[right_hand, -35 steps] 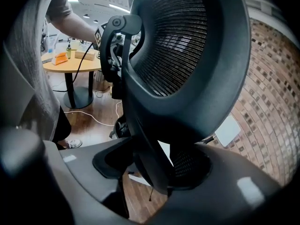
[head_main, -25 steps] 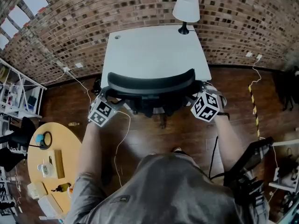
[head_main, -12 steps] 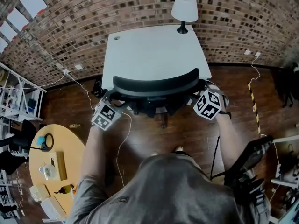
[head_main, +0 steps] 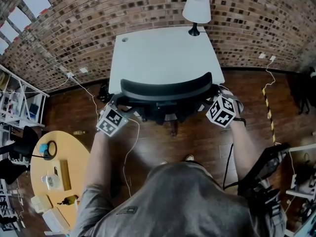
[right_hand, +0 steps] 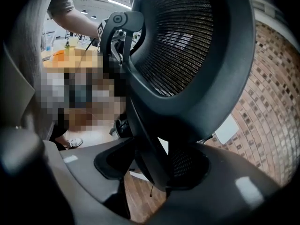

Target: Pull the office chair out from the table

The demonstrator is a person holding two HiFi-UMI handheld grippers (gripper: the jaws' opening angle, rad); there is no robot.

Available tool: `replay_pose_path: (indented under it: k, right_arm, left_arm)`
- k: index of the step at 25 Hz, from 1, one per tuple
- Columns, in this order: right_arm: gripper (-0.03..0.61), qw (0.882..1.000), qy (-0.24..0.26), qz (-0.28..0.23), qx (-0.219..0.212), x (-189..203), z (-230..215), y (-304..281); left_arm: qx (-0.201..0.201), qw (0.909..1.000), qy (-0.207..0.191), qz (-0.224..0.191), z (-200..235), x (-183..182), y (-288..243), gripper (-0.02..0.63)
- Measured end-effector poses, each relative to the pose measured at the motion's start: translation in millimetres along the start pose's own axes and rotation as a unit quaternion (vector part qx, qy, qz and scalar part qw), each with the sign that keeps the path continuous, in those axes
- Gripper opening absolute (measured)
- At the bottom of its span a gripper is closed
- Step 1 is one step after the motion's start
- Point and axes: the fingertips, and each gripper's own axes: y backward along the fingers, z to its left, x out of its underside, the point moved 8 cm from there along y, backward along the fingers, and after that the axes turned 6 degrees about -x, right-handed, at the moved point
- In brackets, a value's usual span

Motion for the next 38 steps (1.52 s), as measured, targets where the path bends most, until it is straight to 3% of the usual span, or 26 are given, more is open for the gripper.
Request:
replay_pose_path:
  k: [9,13,20,38]
  right_arm:
    - [0.222,1.0,0.013,-0.016,-0.013,-12,5,0]
    - [0.218,1.0,0.014,-0.018,-0.018,-12,6,1]
    - [0.219,1.0,0.008,-0.007,-0.015,-4,9,4]
    - [0.219,0.999,0.019,-0.011,-0.026,-9,44,25]
  left_arm:
    - [0.015,0.9998,-0.009,0.011,19,8,-2,0.237]
    - [0.028,0.9983,-0.039,0.034,16,8,-2,0.236]
    - [0.061,0.996,-0.043,0.05,2,4,2,0.236]
    - [0.037,0.9981,-0.033,0.036,-27,11,41,0.195]
